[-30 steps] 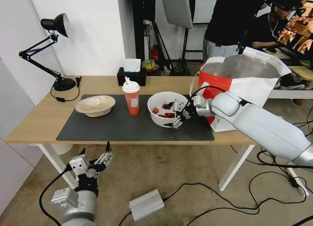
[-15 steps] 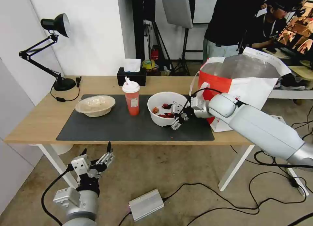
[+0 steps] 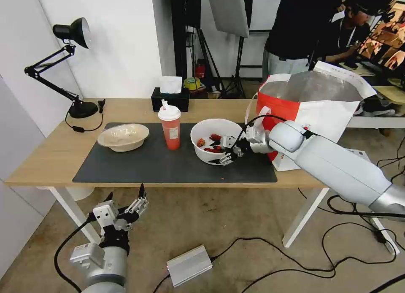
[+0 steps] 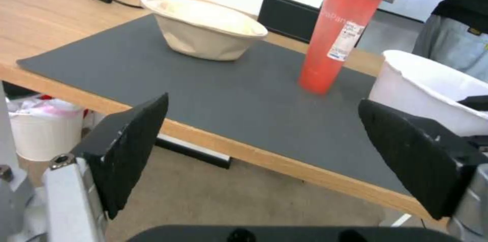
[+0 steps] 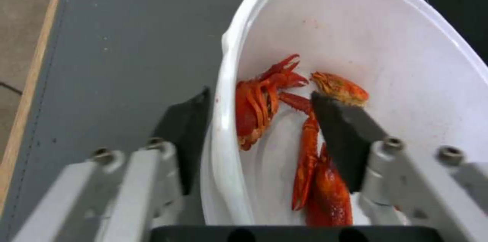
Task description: Pick up the trash from the table and place it into the takeout bag.
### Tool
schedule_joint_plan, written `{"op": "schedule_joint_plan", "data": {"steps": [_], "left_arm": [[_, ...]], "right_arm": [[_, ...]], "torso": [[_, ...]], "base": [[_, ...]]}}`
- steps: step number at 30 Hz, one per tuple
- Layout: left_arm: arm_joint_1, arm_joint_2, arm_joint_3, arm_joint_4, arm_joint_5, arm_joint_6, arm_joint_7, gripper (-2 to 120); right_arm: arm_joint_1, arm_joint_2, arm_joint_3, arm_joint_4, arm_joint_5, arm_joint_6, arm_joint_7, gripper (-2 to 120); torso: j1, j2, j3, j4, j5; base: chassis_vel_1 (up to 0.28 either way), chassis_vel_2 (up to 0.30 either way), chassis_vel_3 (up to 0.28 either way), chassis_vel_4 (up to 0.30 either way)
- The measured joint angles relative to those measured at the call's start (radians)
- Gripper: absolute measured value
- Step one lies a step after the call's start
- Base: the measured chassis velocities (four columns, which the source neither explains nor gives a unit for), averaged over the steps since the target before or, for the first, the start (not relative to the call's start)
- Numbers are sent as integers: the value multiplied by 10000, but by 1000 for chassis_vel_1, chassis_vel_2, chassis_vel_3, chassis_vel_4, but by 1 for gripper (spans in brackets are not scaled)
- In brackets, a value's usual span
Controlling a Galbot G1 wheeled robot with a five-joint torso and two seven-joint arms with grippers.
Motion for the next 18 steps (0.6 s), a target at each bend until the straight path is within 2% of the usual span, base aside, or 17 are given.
{"op": "schedule_joint_plan", "data": {"steps": [4,5,9,12,18], "left_arm": [[8,-16,16,-2,10,0,-5,100],[5,-11,16,-2,11,0,-9,100],[-16,-1,15,-2,12,0,-11,100],[-48,1,24,5,12,-1,-20,100],[-51,7,35,16,22,-6,-24,100]], "right_arm": [[18,-10,-45,8,74,1,10,37],[35,0,-64,2,112,-1,23,30],[50,11,-81,4,156,-1,39,22],[42,14,-112,25,217,0,75,4],[22,13,-118,32,257,19,118,0]], "torso": [[0,0,0,3,2],[1,-1,1,3,1],[1,-2,1,3,2],[1,-2,1,2,0],[1,-2,1,1,0]], "base": [[0,0,0,0],[0,0,0,0],[0,0,0,0],[0,0,0,0],[0,0,0,0]]}}
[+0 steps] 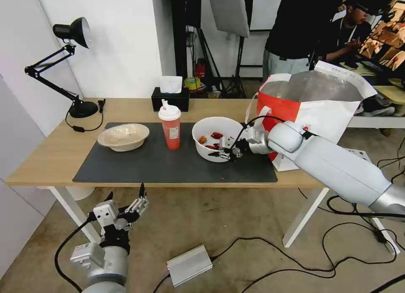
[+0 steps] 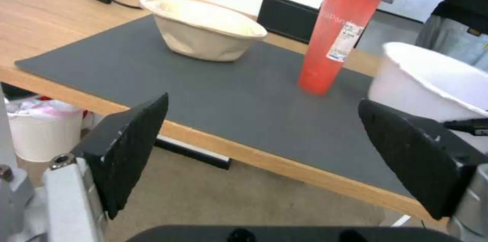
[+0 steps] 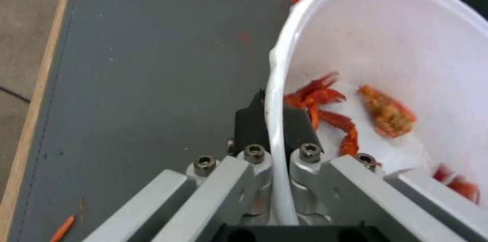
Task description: Pick up the trash from the table and place it into the takeout bag.
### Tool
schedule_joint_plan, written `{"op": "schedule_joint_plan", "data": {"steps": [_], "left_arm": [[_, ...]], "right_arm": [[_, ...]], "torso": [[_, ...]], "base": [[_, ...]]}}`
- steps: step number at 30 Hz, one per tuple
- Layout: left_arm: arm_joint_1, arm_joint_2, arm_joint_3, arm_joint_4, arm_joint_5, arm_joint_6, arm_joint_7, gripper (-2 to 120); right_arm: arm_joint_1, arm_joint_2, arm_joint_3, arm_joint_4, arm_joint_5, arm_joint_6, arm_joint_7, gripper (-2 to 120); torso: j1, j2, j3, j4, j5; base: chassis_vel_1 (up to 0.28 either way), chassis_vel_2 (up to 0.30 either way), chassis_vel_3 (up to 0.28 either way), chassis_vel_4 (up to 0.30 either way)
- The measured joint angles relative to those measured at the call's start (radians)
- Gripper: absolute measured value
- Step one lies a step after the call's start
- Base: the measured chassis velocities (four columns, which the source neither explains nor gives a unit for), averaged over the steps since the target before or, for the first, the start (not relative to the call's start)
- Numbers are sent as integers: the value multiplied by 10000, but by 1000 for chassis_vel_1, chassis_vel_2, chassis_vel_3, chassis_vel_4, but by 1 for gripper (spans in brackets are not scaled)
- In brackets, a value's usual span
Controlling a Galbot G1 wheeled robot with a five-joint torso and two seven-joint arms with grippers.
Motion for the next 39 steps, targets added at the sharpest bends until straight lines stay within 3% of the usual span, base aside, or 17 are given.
{"op": "schedule_joint_plan", "data": {"steps": [19,39], "left_arm": [[-38,-14,104,106,92,-56,-16,100],[-9,-57,126,81,127,-64,-18,100]], "right_arm": [[61,-179,216,163,186,49,63,0],[111,-789,668,1233,453,158,-54,0]], "torso": [[0,1,-1,0,0],[0,2,-2,0,0]], "base": [[0,0,0,0],[0,0,0,0]]}}
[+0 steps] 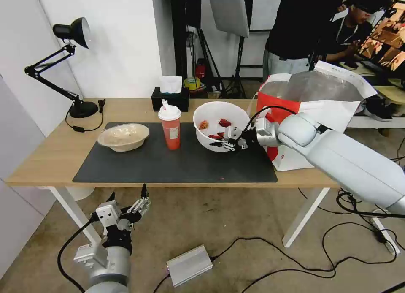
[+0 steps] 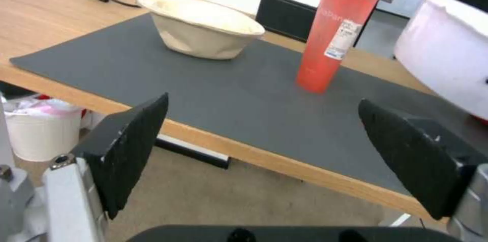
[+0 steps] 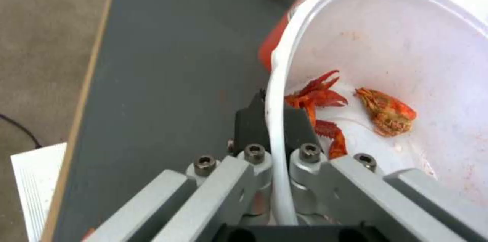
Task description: Pick up the trash from the table and place it into the takeout bag.
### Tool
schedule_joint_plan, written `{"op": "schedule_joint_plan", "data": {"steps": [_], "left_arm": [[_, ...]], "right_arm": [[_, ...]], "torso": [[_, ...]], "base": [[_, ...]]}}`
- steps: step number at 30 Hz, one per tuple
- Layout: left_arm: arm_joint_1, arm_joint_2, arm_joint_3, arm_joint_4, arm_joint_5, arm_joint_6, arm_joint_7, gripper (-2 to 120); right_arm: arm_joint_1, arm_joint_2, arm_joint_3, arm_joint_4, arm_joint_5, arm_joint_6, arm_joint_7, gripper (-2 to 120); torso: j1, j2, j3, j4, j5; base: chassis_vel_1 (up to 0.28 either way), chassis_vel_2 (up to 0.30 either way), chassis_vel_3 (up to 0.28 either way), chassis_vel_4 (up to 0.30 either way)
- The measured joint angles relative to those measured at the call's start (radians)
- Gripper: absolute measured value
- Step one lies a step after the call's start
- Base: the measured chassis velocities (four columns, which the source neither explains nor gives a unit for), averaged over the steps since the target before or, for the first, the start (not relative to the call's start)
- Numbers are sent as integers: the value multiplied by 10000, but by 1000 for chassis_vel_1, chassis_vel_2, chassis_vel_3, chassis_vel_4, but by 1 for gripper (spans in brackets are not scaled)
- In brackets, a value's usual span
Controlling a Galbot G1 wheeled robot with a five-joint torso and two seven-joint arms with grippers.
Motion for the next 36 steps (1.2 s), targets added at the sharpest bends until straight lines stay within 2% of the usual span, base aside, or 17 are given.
{"op": "schedule_joint_plan", "data": {"steps": [16,30,36], "left_arm": [[-89,20,11,38,1,-2,4,100],[-124,8,105,134,18,0,-7,100],[-112,-107,371,205,128,0,-30,100]], "right_arm": [[178,3,67,579,500,23,-217,0],[481,-11,33,605,700,8,-257,0],[512,-94,43,731,746,8,-352,0]], "torso": [[0,0,0,1,0],[0,0,1,1,0],[-1,0,1,0,0]], "base": [[0,0,0,0],[0,0,0,0],[0,0,0,0]]}}
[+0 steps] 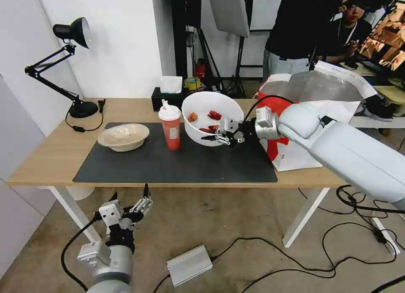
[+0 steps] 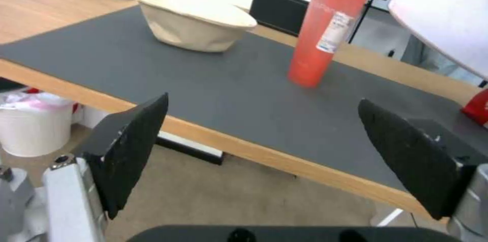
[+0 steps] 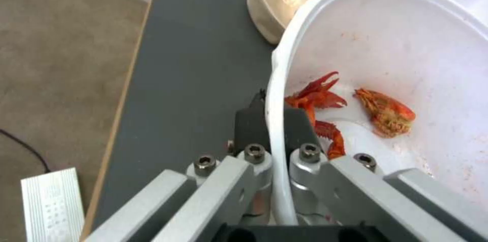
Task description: Pick up the trash from the table and place it into the takeout bag.
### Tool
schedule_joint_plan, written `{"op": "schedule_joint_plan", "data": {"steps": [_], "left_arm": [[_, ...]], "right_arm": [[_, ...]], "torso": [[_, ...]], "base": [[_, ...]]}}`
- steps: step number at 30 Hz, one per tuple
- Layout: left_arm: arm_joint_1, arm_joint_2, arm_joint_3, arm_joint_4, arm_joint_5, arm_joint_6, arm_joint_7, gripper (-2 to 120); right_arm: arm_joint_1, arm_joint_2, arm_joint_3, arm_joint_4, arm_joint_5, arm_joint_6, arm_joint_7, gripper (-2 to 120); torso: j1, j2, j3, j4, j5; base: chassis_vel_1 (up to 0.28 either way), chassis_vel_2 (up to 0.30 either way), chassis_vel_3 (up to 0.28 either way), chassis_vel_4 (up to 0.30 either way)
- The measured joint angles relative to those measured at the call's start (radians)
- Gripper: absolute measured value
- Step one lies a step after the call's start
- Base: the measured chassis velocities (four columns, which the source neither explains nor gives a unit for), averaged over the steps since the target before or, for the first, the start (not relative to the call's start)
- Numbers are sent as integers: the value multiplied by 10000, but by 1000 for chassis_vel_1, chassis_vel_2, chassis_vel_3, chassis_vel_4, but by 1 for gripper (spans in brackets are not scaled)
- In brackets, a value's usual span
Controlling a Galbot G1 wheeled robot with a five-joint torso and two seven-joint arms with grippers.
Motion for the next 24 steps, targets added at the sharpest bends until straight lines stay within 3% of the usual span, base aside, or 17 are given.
{"op": "schedule_joint_plan", "data": {"steps": [24], "left_arm": [[-84,-1,-21,90,24,-53,-6,100]], "right_arm": [[1249,10,183,-471,422,65,-296,0]], "torso": [[0,0,0,0,0]], "base": [[0,0,0,0]]}}
